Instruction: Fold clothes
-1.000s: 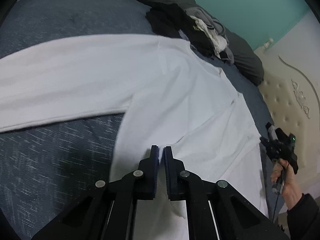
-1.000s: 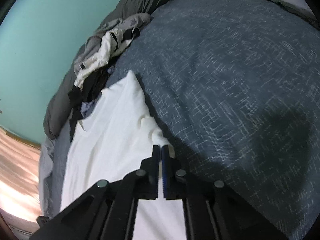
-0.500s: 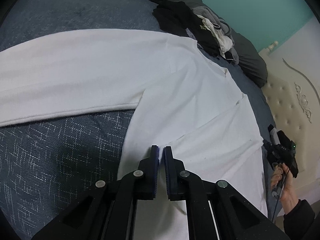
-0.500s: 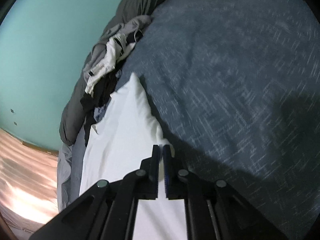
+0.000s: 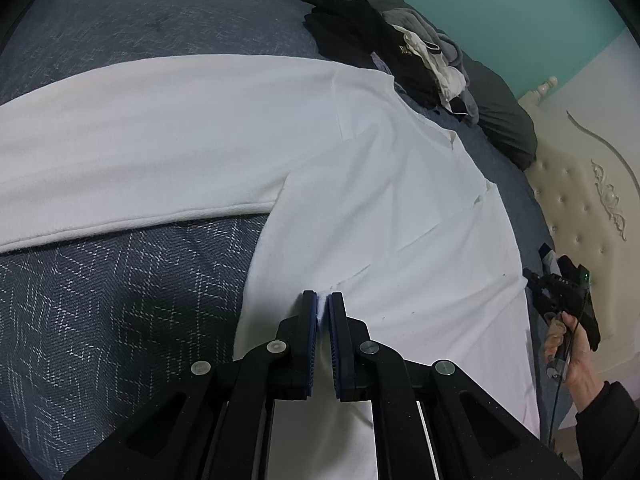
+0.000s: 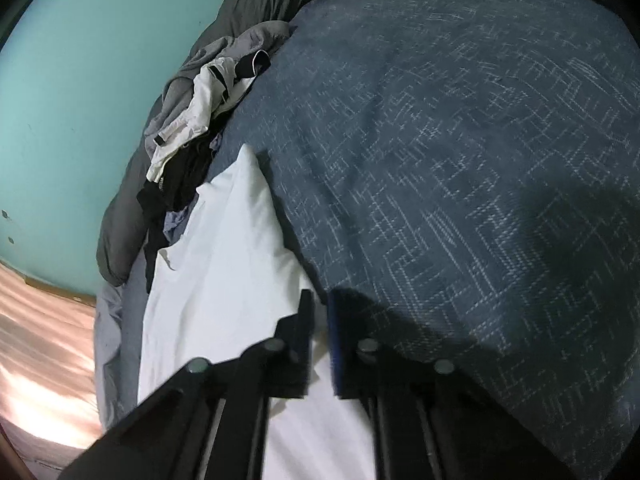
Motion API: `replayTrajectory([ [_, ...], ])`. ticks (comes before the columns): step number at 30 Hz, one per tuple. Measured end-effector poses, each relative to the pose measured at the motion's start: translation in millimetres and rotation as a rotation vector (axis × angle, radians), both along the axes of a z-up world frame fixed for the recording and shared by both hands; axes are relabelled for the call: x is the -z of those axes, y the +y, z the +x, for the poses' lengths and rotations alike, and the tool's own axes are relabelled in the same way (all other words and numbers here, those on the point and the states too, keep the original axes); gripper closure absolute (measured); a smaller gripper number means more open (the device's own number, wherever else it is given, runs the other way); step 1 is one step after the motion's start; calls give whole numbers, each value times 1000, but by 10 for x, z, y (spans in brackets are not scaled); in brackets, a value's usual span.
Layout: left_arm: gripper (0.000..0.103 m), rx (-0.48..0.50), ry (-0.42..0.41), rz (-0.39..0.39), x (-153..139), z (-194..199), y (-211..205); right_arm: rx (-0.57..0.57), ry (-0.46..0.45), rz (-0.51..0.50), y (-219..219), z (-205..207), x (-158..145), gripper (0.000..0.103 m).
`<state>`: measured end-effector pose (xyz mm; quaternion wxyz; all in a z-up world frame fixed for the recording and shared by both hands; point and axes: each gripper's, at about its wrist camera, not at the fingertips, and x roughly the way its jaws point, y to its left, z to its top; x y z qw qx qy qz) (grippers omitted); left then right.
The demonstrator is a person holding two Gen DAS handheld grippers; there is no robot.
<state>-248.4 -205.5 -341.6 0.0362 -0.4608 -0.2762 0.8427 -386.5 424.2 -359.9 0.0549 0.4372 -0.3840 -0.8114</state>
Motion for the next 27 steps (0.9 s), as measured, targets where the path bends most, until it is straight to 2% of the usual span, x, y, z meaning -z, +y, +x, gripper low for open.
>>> replayTrajectory([
  [6,97,4,-5,-3,8,2,8,80,13,-44,90,143,35,100],
  [10,97,3,-6,1,12,8,-2,51,-15,-80,62,104,100,99],
  [14,96,3,-9,1,19,7,-1,31,-3,104,42,-18,-173,92],
  [16,96,3,-11,0,23,6,4,9,8,154,16,-172,-312,72],
  [17,96,4,-11,0,22,7,6,-17,9,174,-27,-295,-369,70],
  [21,96,4,-12,1,23,13,9,-120,15,252,-199,-787,-597,68],
  [27,96,21,-9,-11,58,27,38,-241,-31,390,-516,-1470,-633,67],
])
